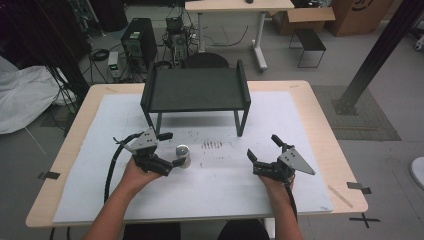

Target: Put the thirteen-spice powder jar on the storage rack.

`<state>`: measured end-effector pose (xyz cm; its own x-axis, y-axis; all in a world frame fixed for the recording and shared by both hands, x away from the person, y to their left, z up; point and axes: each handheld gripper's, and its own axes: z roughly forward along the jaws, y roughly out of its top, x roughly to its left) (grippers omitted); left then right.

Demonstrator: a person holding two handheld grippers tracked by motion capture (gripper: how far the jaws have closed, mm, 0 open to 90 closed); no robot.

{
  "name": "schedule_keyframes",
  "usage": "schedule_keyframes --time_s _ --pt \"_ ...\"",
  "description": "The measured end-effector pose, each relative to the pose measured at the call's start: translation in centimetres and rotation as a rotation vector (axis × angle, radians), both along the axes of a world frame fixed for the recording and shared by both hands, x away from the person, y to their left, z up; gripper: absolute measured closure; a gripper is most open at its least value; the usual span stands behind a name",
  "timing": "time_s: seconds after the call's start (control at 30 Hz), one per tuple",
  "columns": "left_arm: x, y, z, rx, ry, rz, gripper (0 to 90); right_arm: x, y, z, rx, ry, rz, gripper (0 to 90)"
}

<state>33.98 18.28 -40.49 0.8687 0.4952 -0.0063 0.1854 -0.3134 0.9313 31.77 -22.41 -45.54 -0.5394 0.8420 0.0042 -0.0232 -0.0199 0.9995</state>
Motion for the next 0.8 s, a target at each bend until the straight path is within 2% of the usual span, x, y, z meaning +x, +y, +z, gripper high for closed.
schedule_keyframes --time_s 0.37,0.8 --pt "0.4 -0.9 -0.9 0.075 0.02 0.025 0.3 0.0 0.0 0.0 0.001 -0.001 0.0 0.0" --pt "0.7 -1.8 -1.7 0.152 0.063 0.021 1.8 0.0 0.0 0.0 0.004 0.0 0.0 0.0"
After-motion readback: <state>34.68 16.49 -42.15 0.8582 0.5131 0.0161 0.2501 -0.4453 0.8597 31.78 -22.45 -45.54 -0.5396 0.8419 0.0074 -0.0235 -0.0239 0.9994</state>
